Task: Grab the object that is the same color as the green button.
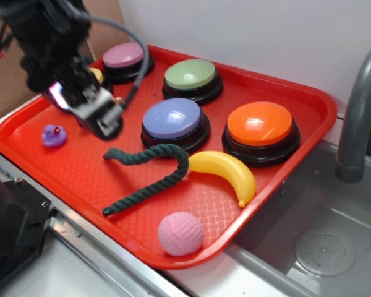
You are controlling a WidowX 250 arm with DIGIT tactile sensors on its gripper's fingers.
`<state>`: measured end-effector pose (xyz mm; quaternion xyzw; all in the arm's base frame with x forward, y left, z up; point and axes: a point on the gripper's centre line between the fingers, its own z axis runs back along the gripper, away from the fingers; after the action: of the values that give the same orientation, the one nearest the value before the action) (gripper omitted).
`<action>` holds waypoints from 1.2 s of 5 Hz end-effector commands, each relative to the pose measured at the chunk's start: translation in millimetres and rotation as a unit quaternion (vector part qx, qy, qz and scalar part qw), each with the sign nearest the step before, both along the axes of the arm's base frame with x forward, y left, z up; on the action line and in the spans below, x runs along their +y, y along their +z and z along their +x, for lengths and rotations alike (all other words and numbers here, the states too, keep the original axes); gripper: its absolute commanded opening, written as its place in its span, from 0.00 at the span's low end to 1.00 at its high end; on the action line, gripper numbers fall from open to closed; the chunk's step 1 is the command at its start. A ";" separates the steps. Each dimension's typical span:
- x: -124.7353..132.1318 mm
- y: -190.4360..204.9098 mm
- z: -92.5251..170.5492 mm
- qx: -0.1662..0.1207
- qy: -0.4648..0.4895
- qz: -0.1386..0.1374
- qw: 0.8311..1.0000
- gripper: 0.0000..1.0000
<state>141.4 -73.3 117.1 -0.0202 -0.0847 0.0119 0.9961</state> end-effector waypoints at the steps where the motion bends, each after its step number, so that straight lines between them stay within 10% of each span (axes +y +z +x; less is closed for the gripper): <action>1: -2.1 -57.3 4.9 -0.001 0.058 -0.013 0.998 1.00; 4: -13.7 -104.3 14.5 0.003 0.074 -0.039 0.996 1.00; 5: -15.4 -106.5 14.1 0.008 0.078 -0.033 0.996 0.00; 6: -12.0 -106.3 10.4 0.008 0.082 -0.028 0.996 0.00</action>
<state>152.7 -84.0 11.6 -0.0408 -0.0796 0.0975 0.9912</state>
